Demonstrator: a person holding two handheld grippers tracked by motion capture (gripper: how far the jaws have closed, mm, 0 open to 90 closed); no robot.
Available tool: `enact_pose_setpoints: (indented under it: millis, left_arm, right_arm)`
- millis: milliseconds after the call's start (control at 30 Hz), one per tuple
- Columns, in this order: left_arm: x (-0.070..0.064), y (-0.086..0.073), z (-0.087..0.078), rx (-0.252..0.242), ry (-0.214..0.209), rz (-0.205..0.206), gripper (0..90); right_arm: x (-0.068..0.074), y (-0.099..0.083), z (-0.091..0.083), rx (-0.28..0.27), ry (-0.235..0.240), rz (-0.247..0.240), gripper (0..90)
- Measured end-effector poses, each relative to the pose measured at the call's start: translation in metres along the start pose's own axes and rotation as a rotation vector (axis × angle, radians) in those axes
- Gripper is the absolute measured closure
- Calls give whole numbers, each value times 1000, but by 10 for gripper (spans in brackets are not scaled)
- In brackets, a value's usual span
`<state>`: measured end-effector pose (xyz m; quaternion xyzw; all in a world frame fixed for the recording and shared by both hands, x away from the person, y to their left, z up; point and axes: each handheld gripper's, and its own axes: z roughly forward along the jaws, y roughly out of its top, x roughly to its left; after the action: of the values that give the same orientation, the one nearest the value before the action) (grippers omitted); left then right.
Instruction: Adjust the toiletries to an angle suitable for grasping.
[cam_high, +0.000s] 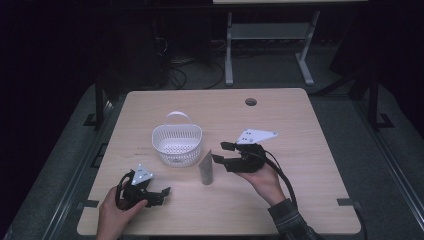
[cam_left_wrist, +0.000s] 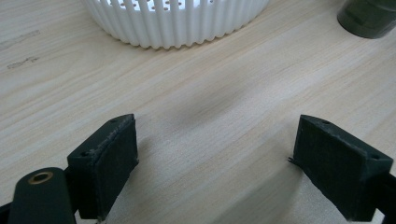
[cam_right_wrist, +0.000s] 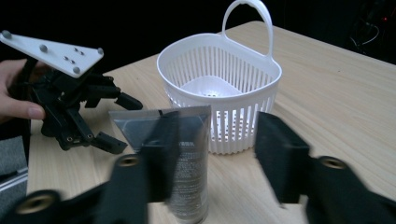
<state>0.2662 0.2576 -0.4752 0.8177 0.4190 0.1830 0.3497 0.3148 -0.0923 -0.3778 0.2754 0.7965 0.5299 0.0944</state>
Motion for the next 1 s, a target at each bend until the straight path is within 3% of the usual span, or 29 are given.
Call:
enact_pose_setpoints:
  millis: [67,100,167,233,400,600,1000]
  left_arm:
    - [0,0,0,0,-1,-2,126]
    - [0,0,0,0,-2,-3,126]
    - [0,0,0,-1,-2,-3,126]
    - [0,0,0,0,-2,-1,126]
    - [0,0,0,-2,-2,-4,126]
    - [0,0,0,1,-1,-3,126]
    - [0,0,0,1,-1,-3,126]
  right_arm:
    - [1,0,-1,1,-2,-1,363]
    - [2,0,-2,6,2,6,276]
    - [3,0,-2,8,5,9,240]
    - [6,1,0,19,11,2,133]
    - [12,2,4,20,16,-10,45]
    - [19,6,11,24,17,-38,17]
    - [24,10,25,10,34,-41,10]
